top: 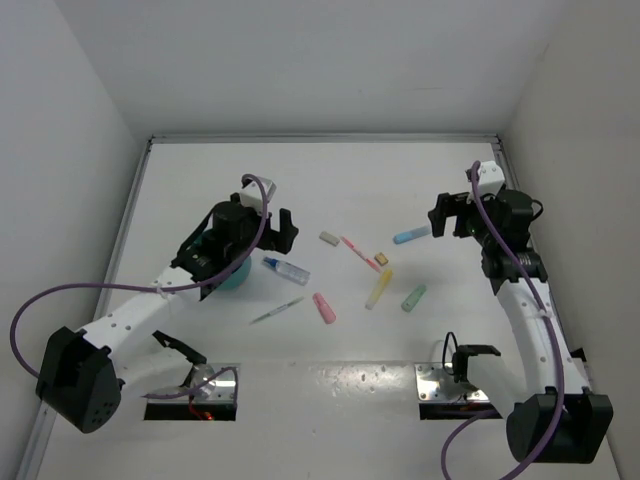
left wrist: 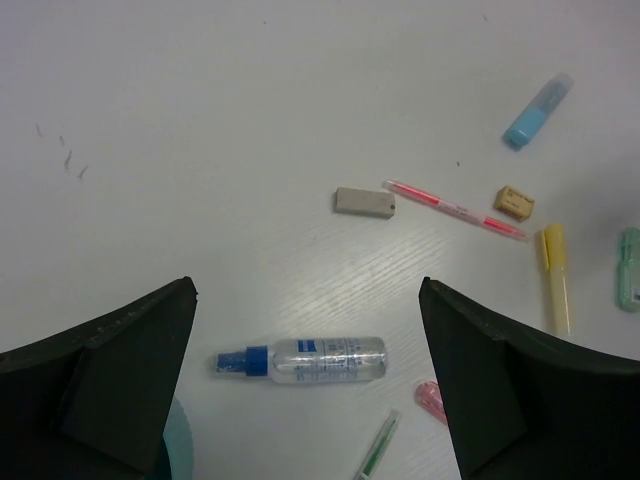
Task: Sort the stationery into containers
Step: Grab a piece of stationery with the left arm
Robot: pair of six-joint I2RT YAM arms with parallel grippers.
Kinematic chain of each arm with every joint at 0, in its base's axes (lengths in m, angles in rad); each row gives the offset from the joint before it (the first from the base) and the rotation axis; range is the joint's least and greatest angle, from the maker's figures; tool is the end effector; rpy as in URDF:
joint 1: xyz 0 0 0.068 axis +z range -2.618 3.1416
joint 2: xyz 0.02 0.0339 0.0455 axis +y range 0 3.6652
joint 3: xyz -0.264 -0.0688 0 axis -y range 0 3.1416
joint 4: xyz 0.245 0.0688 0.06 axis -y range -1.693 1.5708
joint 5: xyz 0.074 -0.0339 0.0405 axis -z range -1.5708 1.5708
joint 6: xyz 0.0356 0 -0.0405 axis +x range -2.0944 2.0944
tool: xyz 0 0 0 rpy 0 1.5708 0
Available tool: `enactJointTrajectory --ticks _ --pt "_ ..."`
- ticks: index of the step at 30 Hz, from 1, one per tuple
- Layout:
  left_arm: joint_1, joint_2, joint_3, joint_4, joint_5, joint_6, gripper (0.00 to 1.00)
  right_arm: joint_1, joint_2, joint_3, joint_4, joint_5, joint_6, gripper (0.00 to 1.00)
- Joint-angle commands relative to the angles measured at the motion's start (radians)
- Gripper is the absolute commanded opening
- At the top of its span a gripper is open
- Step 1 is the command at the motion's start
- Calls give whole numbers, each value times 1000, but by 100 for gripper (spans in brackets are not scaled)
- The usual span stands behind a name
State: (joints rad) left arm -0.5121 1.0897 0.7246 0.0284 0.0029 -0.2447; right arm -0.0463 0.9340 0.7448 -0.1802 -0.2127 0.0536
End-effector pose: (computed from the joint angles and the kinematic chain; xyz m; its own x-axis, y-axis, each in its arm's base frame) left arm 0.2192 -0.1234 0.2799 -0.3987 -0.0538 -0.9155 0.4080 0.8837 -0.2296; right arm 0.2165 -0.0025 0.2993 -0.3683 0.0695 -0.9271 -0.1319 0.9832 0.1261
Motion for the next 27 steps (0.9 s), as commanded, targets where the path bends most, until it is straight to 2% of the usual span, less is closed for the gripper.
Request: enactJointTrajectory --ticks 1,9,10,11,12,13,14,15,16,17,18,19,20,21,22,23,24,25,26,27 --pt "-6 -21 36 13 8 13 100 -6 11 22 21 -11 14 100" --pt "-6 -11 36 22 37 13 100 -6 -24 -10 19 -96 -77 100" --pt "-6 -11 36 22 51 13 97 -6 -24 -27 19 -106 -104 100" --pt "-6 2 36 22 63 13 87 -6 -35 -38 19 -150 -132 100" --pt "-6 3 36 22 74 4 80 -6 -35 -38 6 -171 -159 84" --pt "-6 33 36 22 88 4 67 -6 -35 -47 5 -171 -169 55" --pt "-19 47 48 22 88 4 27 -6 -23 -38 5 -153 -153 10" --pt "-32 59 49 22 88 -5 8 -6 6 -29 -5 -140 -144 0" --pt "-32 73 59 22 88 -21 0 -6 21 -19 -5 -140 -144 0" --pt "-46 99 59 13 88 -21 0 -6 37 -1 -21 -123 -144 2" --pt "-61 114 59 13 88 -40 0 -6 52 11 -48 -108 -144 34" --pt "-62 133 59 13 88 -79 0 -6 69 22 -60 -108 -144 99" --pt "-77 154 82 13 38 -106 4 -6 93 31 -71 -99 -155 100" --pt "-86 177 97 -5 -5 -145 56 -6 94 42 -71 -99 -155 100" --pt "-100 231 117 -54 -44 -212 74 -6 106 42 -80 -90 -155 72" --pt "-109 257 166 -80 -73 -240 85 -6 106 42 -81 -90 -155 32" --pt "-129 281 189 -108 -154 -272 88 -6 118 53 -81 -80 -155 3" --pt "-143 301 209 -129 -203 -307 88 -6 118 53 -93 -80 -155 0" --pt "-161 340 254 -177 -277 -408 87 -6 118 53 -93 -80 -155 0" --pt "-181 360 286 -212 -432 -465 85 -6 118 53 -93 -80 -144 18"
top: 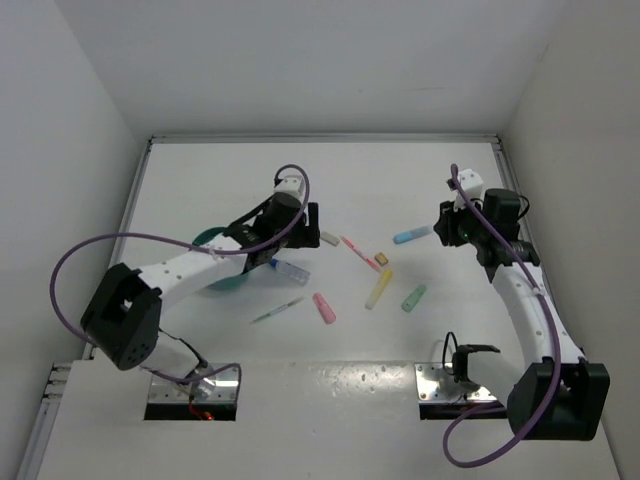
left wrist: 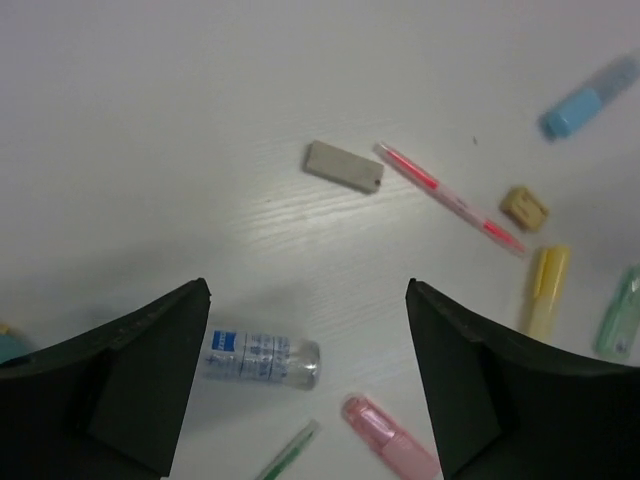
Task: Sort the stationery into containers
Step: Grab a piece of stationery with the left arm
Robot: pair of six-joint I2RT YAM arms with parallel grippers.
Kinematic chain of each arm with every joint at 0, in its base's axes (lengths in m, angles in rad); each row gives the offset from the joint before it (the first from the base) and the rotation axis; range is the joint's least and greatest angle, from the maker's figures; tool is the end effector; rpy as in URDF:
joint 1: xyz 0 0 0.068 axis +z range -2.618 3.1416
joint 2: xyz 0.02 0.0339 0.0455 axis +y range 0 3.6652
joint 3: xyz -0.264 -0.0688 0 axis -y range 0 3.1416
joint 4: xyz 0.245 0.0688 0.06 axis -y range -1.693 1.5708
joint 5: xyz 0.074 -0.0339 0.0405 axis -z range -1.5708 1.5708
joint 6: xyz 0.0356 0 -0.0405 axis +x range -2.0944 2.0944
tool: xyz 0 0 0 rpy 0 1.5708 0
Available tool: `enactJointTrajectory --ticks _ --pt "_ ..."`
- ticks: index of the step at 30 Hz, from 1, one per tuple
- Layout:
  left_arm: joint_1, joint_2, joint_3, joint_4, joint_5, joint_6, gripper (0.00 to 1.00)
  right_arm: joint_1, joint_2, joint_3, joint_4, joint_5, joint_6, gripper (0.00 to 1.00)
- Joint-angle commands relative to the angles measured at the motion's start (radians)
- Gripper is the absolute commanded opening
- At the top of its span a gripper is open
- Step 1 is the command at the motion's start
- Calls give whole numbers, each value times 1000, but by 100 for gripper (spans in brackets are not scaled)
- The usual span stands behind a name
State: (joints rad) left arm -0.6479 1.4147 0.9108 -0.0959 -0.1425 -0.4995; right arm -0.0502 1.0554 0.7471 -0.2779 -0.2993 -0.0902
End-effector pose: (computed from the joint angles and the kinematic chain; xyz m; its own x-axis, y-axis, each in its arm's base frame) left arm 0.2523 -0.1847 0.2469 -0.6365 -0.1129 -0.7630 0.2268 0.9181 -0.3250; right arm 0.2318 -0.0011 0.2663 -0.5325 -0.0594 -0.8444 -0.2463 0.9652 0.0874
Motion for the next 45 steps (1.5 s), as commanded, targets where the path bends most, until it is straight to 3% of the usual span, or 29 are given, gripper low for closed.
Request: enactJointTrajectory --ticks 1,2,4,6,9,12,15,19,36,41,45 --pt "-83 59 135 -138 -378 -279 83 -2 -3 51 5 15 0 40" --pt "-102 107 211 -263 -461 -441 83 -2 -3 51 5 15 0 57" --pt "-124 162 305 -422 -575 -618 90 -2 -3 60 5 35 0 61" --pt "-134 222 394 -663 -575 -850 91 -2 -3 60 5 35 10 70" --pt "-159 308 517 -897 -586 -1075 91 -2 -12 70 5 46 10 72" --pt "-173 305 485 -970 -583 -1241 90 -2 -21 70 -4 58 10 75" --pt "-164 245 355 -906 -543 -1312 87 -2 -31 70 -4 69 20 76" --pt "-127 225 263 -841 -513 -1311 85 -2 -31 70 -4 69 20 77" --pt "-68 397 263 -680 -456 -1202 76 -2 -40 70 -14 87 20 77" --pt "-59 446 284 -662 -419 -1183 63 -2 -31 70 -14 88 20 77" --pt "-50 472 295 -662 -410 -1183 59 -2 -31 70 -14 97 20 77"
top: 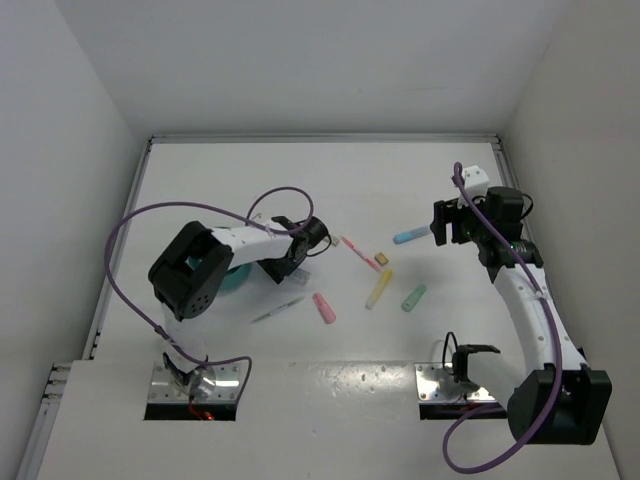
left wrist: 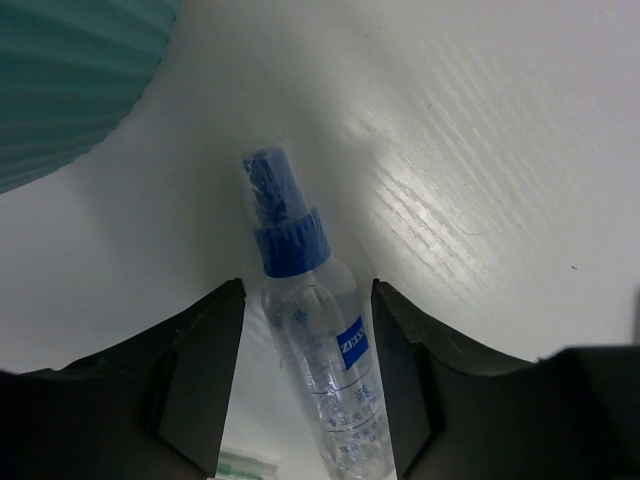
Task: Sort the stationery into containers
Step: Grab a piece of stationery with the left arm, then place the stationery into the container
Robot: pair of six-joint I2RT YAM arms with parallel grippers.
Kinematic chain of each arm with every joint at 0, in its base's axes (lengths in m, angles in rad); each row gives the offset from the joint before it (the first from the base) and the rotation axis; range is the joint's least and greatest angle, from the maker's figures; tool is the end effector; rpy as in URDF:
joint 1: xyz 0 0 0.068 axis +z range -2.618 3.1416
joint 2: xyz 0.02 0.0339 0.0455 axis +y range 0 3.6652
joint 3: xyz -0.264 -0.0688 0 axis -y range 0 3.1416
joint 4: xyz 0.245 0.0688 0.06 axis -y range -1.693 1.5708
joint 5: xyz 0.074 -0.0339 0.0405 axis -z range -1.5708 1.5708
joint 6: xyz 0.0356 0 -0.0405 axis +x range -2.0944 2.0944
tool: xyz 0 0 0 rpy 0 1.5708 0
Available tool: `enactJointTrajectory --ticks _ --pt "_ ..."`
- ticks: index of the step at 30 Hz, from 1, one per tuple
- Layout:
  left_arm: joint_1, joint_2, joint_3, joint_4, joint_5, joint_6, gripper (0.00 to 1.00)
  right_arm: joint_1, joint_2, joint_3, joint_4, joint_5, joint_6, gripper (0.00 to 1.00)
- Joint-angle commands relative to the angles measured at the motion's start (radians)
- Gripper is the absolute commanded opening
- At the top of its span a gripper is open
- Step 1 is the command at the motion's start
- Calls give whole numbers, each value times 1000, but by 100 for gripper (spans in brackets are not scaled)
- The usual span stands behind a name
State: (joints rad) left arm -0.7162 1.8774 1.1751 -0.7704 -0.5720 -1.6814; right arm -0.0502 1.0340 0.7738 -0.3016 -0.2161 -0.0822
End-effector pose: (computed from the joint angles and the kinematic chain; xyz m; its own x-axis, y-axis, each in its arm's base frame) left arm 0.2658 -0.2058 0.1493 -0.4260 -0.7371 -0.5246 -0.8026 0.5755 -0.1568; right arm 0.2293 -0.0039 0.2774 -0.5194 -0.0542 -0.8528 -0.1755 0.9835 0.0444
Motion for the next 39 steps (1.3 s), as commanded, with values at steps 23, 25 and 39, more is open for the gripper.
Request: enactJointTrajectory --ticks 23,25,39 --pt "-86 -544 37 51 -744 690 0 -2 -18 44 1 -8 -18 0" --pt "-60 -590 -18 51 -883 703 0 -2 -18 44 1 -32 -18 0" --pt "116 -440 -52 51 -956 694 0 -2 -37 44 -8 -42 -18 0"
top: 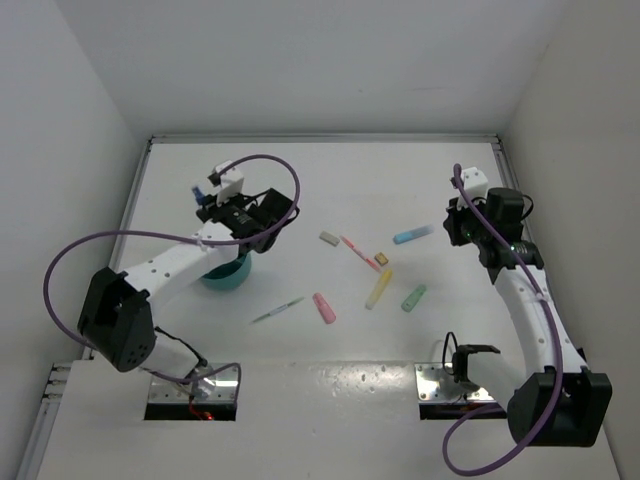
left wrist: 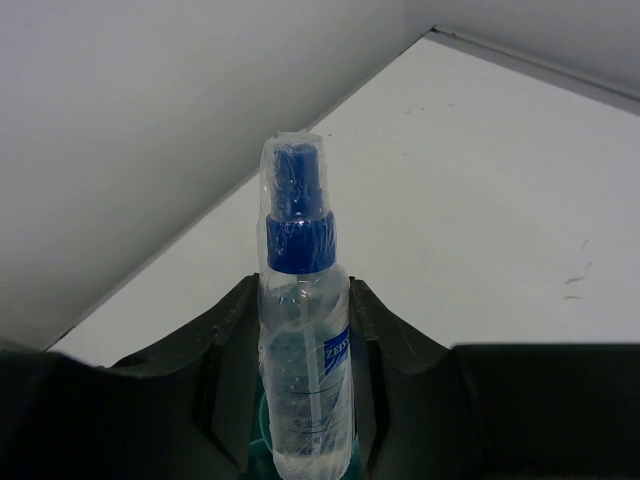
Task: Sort the stationery into containers
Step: Place the stationery into the container
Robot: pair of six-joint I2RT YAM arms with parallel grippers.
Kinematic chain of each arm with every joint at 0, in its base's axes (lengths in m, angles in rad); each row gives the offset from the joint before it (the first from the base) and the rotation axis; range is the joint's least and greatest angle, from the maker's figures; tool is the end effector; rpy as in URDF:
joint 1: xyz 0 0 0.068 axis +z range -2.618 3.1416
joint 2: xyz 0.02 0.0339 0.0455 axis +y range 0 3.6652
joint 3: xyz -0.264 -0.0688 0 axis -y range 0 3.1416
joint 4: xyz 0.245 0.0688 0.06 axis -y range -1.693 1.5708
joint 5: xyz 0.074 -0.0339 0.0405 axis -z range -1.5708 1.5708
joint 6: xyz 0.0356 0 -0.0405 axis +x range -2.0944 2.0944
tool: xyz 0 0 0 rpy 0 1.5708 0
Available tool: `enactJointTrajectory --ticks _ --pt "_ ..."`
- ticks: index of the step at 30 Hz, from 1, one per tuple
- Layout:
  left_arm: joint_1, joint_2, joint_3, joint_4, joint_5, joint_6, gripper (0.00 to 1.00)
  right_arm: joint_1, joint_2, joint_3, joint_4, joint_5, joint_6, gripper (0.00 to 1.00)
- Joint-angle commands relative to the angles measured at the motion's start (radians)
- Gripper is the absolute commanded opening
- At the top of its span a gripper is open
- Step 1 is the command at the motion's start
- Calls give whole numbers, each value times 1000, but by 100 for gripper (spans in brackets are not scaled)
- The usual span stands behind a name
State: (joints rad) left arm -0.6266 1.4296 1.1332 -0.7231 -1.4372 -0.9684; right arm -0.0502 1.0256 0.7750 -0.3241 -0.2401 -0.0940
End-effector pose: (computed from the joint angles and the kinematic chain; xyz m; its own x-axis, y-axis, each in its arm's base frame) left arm 0.2442 -0.1332 0.2936 -0.1089 -0.0567 -0.9924 -0.7626 0.6452 0.0468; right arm 0.2266 -0.0029 0.2776 -0.5264 -0.0648 -0.8478 -0.2009 0.9783 0.0499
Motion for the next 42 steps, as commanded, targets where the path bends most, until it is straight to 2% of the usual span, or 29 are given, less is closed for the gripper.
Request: enactJointTrajectory --ticks 1,12,21,24,26,28,29,30,33,37,40,42 --pt "37 17 -25 4 -91 -41 0 -2 -29 43 14 -18 -6 0" --pt "59 90 -115 -6 -45 -136 0 -2 -29 43 14 -8 -15 0" --pt "70 186 -82 -24 -54 -177 0 -2 -29 43 14 -8 -15 1" --pt "70 209 -82 -90 -54 -263 0 -2 -29 43 14 -8 -15 3" --pt "70 229 -82 -142 -42 -335 0 -2 -29 43 14 -8 -15 8" --pt "61 259 -70 -203 -32 -410 5 -2 -29 43 14 -8 -15 13" --pt "51 273 -70 -244 -32 -462 13 -2 -29 43 14 -8 -15 17" --pt "42 288 -46 -351 -32 -589 17 -2 -29 43 14 -8 -15 23" --pt "19 377 -6 -578 -42 -822 26 -2 -29 43 14 -8 -15 29" --pt "7 382 4 -579 -40 -814 33 -2 -29 43 14 -8 -15 30" --pt "-2 359 14 -579 -31 -791 48 -2 -29 43 14 -8 -15 31" --pt "-13 345 27 -579 -40 -782 50 -2 -29 43 14 -8 -24 31"
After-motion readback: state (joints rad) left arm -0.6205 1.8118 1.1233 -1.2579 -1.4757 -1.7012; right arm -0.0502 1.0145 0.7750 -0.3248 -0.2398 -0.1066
